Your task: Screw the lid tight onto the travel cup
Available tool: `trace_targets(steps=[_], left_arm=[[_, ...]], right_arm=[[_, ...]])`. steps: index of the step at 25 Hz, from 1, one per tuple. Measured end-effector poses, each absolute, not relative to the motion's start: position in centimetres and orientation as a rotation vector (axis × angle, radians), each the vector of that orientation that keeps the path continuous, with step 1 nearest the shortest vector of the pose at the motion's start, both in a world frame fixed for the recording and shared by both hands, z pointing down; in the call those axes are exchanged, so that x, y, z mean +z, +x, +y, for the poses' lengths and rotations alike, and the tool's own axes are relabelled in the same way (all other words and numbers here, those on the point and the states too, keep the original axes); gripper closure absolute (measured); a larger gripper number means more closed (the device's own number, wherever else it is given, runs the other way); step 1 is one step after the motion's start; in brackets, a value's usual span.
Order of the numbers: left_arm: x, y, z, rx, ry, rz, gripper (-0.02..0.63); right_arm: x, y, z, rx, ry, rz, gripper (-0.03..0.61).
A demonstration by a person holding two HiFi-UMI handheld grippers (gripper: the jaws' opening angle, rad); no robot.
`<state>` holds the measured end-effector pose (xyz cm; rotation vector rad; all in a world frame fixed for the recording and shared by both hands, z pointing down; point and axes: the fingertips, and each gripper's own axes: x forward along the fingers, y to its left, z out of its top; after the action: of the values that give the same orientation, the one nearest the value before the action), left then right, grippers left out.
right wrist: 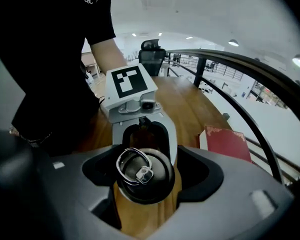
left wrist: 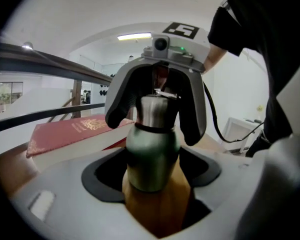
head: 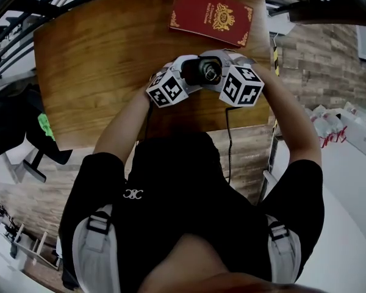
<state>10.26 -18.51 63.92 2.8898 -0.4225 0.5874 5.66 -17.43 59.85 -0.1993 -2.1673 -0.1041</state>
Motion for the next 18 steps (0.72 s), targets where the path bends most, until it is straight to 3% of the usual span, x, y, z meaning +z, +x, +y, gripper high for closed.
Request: trace_targets(steps=[9,18], left_arm=[[64.0,10.4,-18.3,0.617,2.904,-0.335,0.232],[63.9,10.2,-18.3,0.617,2.894,-0.383,0.232]], right_arm=[[60.7,6.1,-16.7,-0.133,-0.344,-2.103,0.3],[59.3,4.7,-18.1,-0.034,0.002,-2.389,0.325]])
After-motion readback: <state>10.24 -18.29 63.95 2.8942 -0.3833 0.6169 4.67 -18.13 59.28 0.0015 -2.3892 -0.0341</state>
